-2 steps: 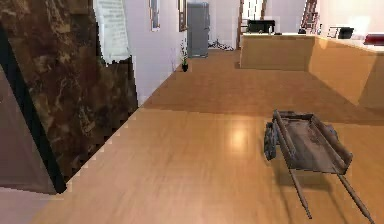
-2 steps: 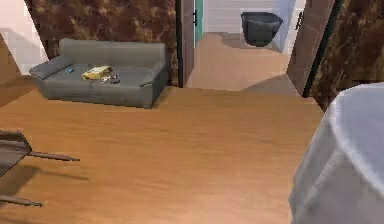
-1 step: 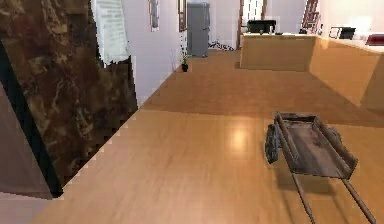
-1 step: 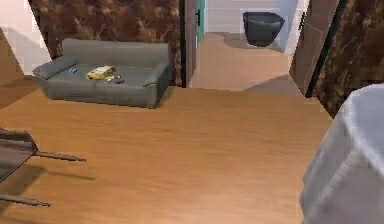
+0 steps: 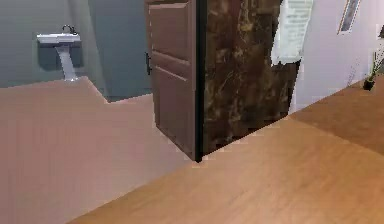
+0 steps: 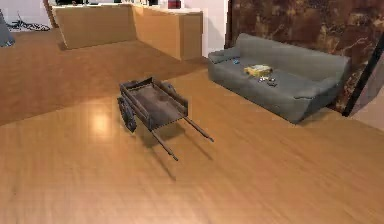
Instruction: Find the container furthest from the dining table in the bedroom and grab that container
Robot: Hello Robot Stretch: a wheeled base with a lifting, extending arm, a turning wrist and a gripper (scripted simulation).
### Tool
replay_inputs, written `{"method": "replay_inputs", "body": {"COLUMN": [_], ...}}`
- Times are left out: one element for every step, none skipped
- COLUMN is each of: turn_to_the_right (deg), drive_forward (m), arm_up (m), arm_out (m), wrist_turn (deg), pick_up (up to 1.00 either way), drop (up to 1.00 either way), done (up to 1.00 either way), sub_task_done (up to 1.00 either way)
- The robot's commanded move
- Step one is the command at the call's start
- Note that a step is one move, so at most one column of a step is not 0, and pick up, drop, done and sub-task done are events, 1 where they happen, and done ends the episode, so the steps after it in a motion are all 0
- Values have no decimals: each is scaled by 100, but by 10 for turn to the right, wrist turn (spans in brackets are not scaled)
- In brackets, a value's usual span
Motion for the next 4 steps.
{"method": "replay_inputs", "body": {"turn_to_the_right": [-360,0,-30,0], "drive_forward": [0,100,0,100], "arm_up": [0,0,0,0], "arm_out": [0,0,0,0], "wrist_turn": [0,0,0,0], "pick_up": [0,0,0,0], "drop": [0,0,0,0], "done": [0,0,0,0], "sub_task_done": [0,0,0,0]}}
